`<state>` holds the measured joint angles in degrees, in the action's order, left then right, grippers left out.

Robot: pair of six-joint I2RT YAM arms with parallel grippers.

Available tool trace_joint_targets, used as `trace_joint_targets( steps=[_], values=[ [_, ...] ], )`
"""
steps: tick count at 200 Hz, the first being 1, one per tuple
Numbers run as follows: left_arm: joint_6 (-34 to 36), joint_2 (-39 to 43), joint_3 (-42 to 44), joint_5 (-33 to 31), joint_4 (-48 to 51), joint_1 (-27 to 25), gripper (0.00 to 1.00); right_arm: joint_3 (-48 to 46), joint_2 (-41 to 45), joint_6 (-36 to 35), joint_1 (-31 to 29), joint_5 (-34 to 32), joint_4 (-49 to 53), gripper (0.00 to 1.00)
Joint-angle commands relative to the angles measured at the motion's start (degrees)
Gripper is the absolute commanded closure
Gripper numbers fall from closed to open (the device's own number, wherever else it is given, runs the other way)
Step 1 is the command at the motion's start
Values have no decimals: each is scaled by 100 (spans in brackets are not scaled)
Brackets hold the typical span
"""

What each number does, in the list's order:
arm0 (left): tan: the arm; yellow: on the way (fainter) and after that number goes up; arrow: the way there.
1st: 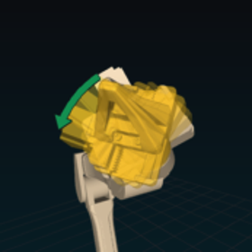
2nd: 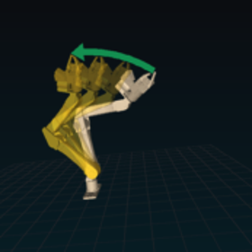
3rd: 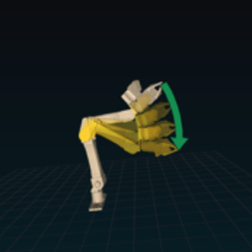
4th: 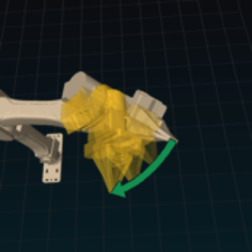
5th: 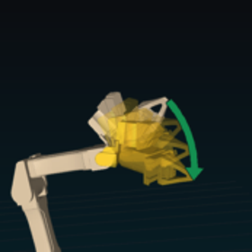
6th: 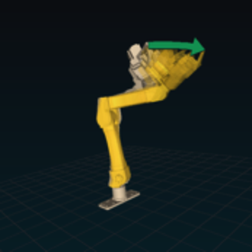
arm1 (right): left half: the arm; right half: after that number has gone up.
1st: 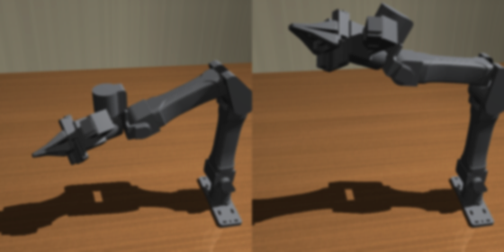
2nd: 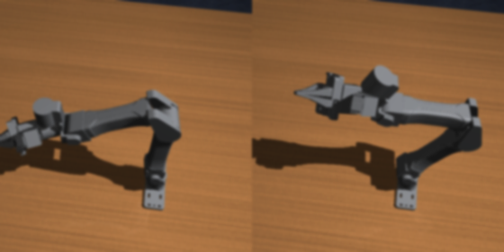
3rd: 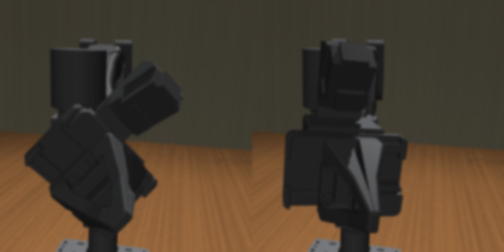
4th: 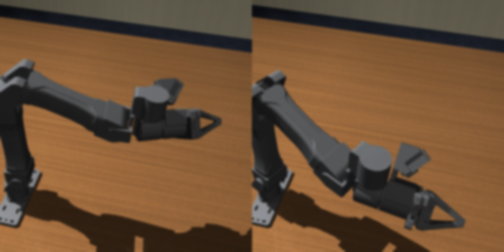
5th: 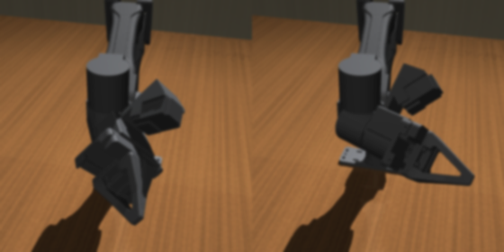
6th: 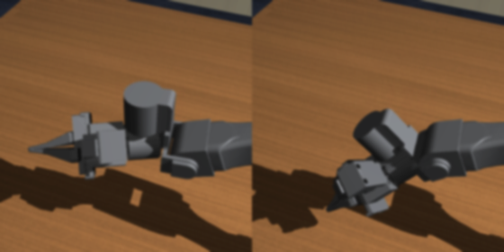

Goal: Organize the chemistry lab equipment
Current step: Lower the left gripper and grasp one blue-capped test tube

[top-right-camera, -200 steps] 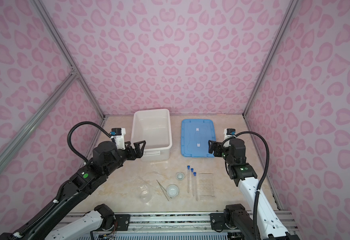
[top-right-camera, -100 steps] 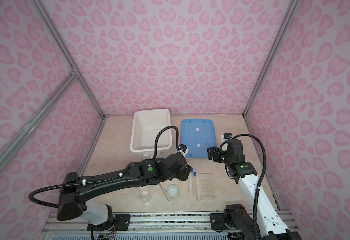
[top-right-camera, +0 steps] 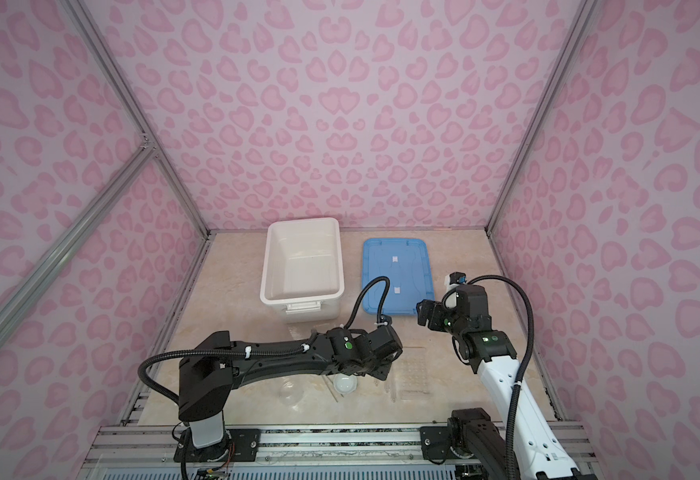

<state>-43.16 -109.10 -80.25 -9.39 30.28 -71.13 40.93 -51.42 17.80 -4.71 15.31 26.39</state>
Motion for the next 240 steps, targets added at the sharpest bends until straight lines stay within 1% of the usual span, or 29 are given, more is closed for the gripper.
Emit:
trace_joint_targets(
  steps=[1,26,28,30,45,59,87,98,114,137,147,240],
  values=[
    [-153,-294,-155,-42,182,1,58,-67,0,76,10,119,-114,7],
    [-183,-525,-235,-98,271,2,63,-45,-35,100,7,205,-91,7],
    [-180,-531,-237,-98,275,-4,66,-38,-35,94,12,208,-84,7],
    [-181,-533,-237,-98,276,-3,67,-38,-31,92,14,209,-78,7],
    [-241,-459,-161,-156,241,-11,67,-57,7,75,14,179,-59,7],
    [-271,-435,-106,-278,242,-5,70,-114,48,76,14,142,-86,7],
    [-293,-572,-113,-224,267,8,71,-158,43,85,33,175,-102,7],
    [-298,-603,-122,-245,275,5,73,-130,42,65,45,171,-65,7],
    [-315,-640,-108,-300,274,20,73,-125,61,57,47,157,-67,7],
    [-367,-753,-99,-195,263,56,73,-155,106,74,67,165,-73,7],
    [-366,-747,-73,-186,233,61,75,-171,114,74,75,165,-68,7],
    [-395,-922,-131,-4,223,100,76,-234,211,82,124,139,-71,7]
  ],
)
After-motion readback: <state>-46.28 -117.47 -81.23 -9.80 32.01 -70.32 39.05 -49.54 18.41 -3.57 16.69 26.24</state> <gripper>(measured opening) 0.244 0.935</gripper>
